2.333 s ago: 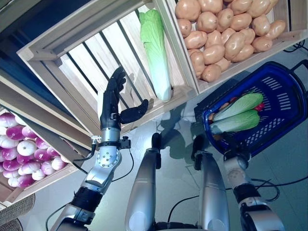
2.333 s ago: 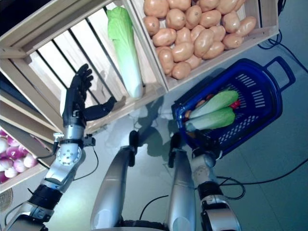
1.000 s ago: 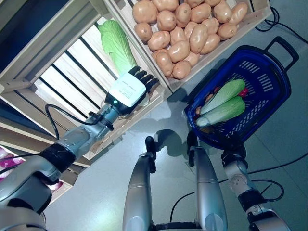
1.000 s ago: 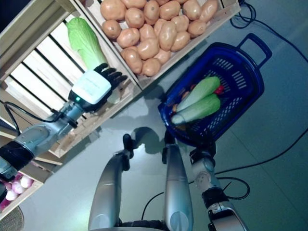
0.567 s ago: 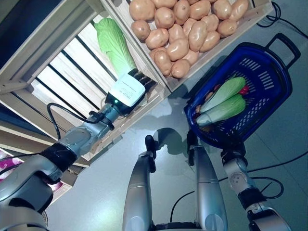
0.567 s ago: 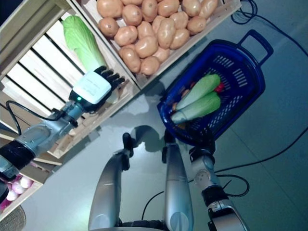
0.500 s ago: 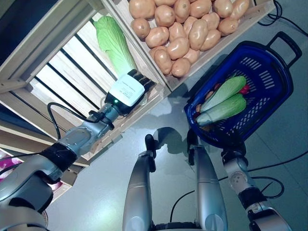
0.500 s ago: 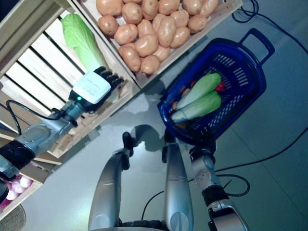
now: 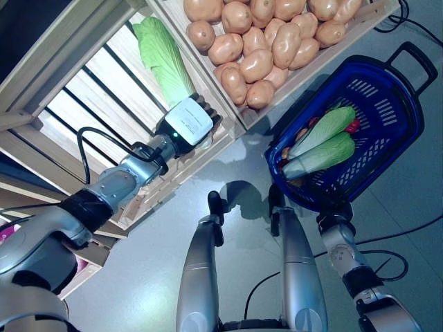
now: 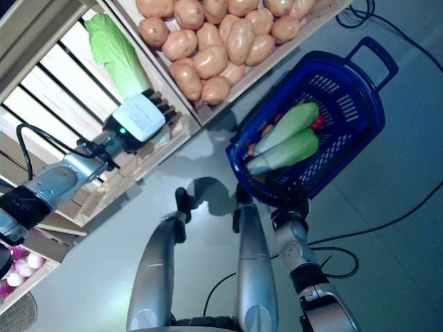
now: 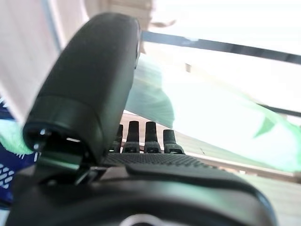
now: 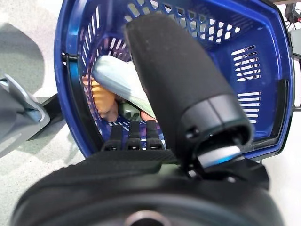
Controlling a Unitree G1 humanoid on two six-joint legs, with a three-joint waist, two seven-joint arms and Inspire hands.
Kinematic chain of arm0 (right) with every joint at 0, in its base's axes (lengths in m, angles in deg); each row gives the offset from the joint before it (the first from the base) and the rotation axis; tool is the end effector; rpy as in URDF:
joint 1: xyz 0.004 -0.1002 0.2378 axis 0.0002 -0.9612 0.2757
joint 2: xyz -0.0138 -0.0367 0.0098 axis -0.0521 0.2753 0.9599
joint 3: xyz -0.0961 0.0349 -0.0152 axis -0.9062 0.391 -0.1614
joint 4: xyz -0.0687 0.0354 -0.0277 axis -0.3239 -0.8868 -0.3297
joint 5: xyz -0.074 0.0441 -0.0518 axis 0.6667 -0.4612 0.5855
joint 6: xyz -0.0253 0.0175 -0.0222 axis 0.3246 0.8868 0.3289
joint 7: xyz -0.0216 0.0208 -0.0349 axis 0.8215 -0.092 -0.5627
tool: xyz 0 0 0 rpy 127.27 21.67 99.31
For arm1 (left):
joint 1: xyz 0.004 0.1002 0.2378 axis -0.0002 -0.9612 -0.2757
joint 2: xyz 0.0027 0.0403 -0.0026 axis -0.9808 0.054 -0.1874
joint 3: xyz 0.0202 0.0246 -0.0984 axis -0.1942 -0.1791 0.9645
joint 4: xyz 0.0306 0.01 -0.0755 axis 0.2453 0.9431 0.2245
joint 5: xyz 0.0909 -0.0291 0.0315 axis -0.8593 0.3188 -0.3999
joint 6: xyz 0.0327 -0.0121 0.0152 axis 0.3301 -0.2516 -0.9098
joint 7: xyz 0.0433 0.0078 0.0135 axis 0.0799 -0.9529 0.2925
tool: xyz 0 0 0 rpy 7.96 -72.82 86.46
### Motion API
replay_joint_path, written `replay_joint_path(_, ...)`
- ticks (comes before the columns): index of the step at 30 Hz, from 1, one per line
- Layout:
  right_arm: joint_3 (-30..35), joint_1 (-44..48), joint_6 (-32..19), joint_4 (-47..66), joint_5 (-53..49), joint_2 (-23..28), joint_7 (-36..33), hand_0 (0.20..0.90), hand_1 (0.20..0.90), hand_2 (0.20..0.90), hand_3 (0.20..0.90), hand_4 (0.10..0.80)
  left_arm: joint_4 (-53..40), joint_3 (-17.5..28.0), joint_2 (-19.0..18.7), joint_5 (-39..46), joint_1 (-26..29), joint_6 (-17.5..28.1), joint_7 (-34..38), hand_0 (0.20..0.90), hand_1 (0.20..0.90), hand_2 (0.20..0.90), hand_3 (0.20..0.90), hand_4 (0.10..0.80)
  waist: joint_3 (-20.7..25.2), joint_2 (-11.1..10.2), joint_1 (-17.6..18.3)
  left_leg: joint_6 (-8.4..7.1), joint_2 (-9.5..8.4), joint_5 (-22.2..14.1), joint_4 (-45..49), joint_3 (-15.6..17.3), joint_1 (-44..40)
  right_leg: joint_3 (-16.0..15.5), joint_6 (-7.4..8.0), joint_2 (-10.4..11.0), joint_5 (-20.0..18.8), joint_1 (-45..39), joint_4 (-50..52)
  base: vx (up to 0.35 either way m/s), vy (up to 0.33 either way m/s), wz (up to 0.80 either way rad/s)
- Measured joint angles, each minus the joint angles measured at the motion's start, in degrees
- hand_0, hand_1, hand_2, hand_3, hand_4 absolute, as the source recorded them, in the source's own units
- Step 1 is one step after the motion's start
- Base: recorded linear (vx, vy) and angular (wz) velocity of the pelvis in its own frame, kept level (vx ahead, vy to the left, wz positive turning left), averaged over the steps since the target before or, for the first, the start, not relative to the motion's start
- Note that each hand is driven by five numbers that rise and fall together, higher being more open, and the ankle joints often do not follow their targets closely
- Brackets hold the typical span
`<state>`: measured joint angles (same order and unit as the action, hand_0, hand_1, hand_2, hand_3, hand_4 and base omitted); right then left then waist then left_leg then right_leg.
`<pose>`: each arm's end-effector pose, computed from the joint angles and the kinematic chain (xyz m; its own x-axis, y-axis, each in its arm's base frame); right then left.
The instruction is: Put vegetables into the basket
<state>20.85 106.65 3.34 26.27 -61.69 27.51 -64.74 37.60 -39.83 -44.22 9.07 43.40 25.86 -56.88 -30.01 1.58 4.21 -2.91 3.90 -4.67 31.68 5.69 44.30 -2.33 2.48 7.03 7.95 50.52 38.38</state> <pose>0.2588 -0.1978 0.0199 0.8366 -0.3899 -0.3848 0.5414 0.6959 0.4718 0.3174 0.2150 0.1833 0.8871 -0.4461 0.1188 -0.3964 -0.6041 0.6914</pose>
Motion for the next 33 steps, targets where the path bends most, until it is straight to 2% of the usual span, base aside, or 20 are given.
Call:
replay_joint_path(6, -0.1, 0.1, 0.0, -0.1, 0.5, 0.0, 0.0, 0.9, 0.9, 0.9, 0.9, 0.8, 6.6, 0.0, -0.2, -2.9, 0.3, 1.2, 11.3, 0.9, 0.9, 0.9, 0.9, 0.8, 0.0, 0.0, 0.6, 0.09, 0.0, -0.1, 0.9, 0.1, 0.0, 0.2, -0.09, 0.0, 0.1, 0.0, 0.8, 0.005, 0.012, 0.01)
replay_joint_path(14, 0.0, 0.9, -1.1, 0.9, 0.6, 0.6, 0.1, 0.9, 0.9, 0.9, 0.9, 0.8, 9.1, 0.0, -0.2, -6.8, 0.3, 2.9, 18.5, 0.9, 0.9, 0.9, 0.9, 0.8, 0.0, 0.0, 1.2, 0.3, 0.22, -0.2, 1.9, 0.8, 2.7, 0.9, -0.18, -0.2, -0.1, 3.2, 1.9, -0.002, 0.03, -0.04)
replay_joint_path(21, 0.0, 1.0, -1.2, 1.4, 0.6, 1.2, 0.1, 0.9, 0.9, 0.9, 0.9, 0.8, 11.2, 0.1, -0.5, -6.9, 0.4, 5.6, 20.1, 0.9, 0.9, 0.9, 0.9, 0.8, 0.0, 0.0, 1.2, -0.04, 0.55, 0.0, 1.7, 1.3, 2.6, 1.5, -0.42, -0.5, -0.3, 3.6, 1.9, 0.007, 0.019, -0.03)
replay_joint_path(33, 0.0, 1.6, -1.2, 2.0, 0.6, 1.5, 0.1, 0.9, 0.9, 0.9, 0.9, 0.8, 13.6, 0.1, -0.4, -6.8, 0.5, 6.5, 21.2, 0.9, 0.9, 0.9, 0.9, 0.8, 0.0, 0.0, 1.2, -0.05, 0.67, 0.0, 2.1, 1.5, 4.2, 1.5, -0.43, -0.6, -0.3, 5.3, 2.3, 0.0, 0.0, 0.0)
